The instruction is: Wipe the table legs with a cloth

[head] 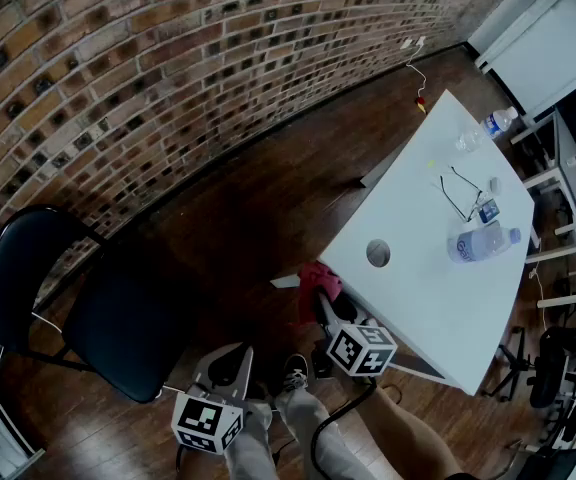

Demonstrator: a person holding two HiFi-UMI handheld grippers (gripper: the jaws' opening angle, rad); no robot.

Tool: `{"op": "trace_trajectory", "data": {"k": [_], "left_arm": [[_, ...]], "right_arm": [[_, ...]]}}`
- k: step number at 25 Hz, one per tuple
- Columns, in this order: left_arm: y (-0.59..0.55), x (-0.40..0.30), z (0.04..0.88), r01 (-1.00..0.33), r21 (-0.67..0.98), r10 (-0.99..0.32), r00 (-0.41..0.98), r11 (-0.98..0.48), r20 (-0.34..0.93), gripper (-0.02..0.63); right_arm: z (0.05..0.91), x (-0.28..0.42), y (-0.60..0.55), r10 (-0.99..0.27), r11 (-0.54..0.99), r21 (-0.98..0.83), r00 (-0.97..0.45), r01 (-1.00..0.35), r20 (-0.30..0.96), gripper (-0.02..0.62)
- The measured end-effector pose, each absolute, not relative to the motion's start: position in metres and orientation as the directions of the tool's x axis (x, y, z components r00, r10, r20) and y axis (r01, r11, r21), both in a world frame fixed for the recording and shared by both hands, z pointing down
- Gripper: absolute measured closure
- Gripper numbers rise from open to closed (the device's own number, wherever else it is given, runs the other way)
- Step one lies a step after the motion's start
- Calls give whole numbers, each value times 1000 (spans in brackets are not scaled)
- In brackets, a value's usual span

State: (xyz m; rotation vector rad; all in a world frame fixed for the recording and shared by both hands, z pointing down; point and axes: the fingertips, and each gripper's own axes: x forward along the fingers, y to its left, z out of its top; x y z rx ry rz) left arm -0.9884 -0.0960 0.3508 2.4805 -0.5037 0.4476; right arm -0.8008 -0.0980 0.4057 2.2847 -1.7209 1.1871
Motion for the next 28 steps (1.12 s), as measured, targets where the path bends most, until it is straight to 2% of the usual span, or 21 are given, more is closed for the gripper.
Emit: {"op": "trace_trajectory", "data": {"k": [8,19,28], "left_arm": [[-103,-957,457,-402,458,-267,905,-793,332,611],[-121,-941,642,-401,446,-248,898,-800,362,611],[-122,-904,792,-350,458,-134,888,-817,439,611]], "right_arm": [[518,-797,-96,-816,-414,-453,101,-789,570,497],[737,-799,-99,-774,-445,-452,78,-774,628,497],[918,-802,-94,-723,-530,-435,118,-728,681,497]]}}
